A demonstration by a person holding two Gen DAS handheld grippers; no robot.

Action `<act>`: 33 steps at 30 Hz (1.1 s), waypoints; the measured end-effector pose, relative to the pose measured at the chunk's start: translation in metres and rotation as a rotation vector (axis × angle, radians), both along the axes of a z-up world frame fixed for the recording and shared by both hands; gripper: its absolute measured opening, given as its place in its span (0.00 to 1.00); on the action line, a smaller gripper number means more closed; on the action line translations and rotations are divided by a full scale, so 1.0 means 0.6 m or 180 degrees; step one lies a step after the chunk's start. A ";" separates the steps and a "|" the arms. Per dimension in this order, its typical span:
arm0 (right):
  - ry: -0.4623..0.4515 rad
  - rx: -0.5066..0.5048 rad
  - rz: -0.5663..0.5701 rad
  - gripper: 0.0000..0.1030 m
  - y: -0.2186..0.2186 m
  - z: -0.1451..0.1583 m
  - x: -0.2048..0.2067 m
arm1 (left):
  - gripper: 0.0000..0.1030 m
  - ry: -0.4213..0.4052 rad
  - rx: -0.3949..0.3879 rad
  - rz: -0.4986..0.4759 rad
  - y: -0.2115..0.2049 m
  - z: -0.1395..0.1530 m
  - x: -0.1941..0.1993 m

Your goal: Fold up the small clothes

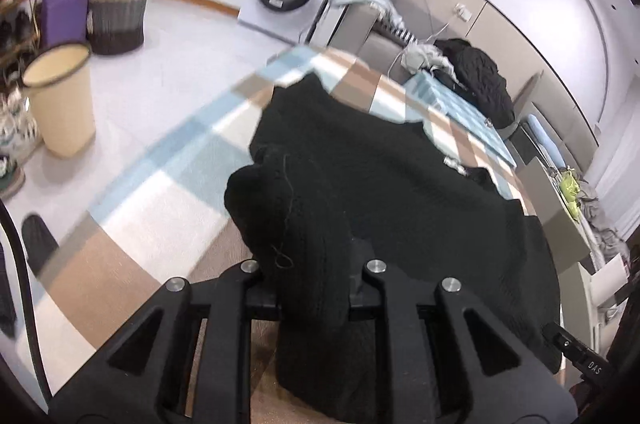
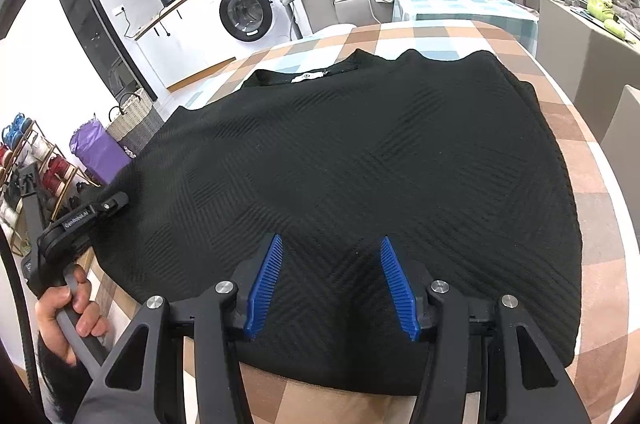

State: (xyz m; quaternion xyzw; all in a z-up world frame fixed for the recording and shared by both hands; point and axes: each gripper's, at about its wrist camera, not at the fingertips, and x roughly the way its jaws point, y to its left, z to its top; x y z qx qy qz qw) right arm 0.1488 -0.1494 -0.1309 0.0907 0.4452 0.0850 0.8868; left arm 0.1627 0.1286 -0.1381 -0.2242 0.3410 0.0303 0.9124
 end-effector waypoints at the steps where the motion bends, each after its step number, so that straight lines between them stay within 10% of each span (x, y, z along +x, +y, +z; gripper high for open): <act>1: 0.0000 0.0002 -0.0012 0.51 -0.002 0.001 -0.001 | 0.15 -0.0030 0.0048 -0.0022 -0.002 0.009 0.001; 7: -0.0027 0.0018 -0.0121 0.51 -0.016 0.009 -0.016 | 0.14 -0.0397 0.0402 -0.0449 -0.081 0.087 0.024; 13: -0.0083 -0.0023 -0.0378 0.51 -0.056 0.028 -0.046 | 0.15 -0.0718 0.0397 -0.1659 -0.290 0.139 0.053; 19: 0.0029 -0.0108 -0.0795 0.52 -0.118 0.023 -0.071 | 0.45 -0.0156 -0.0007 -0.2712 -0.397 0.088 0.044; 25: -0.0025 -0.0112 -0.0911 0.52 -0.149 0.047 -0.089 | 0.62 -0.0265 -0.0164 -0.2677 -0.336 0.084 0.016; 33: 0.0096 0.0625 -0.0441 0.52 -0.115 0.032 -0.054 | 0.65 -0.0056 0.0395 -0.2076 -0.243 0.040 0.018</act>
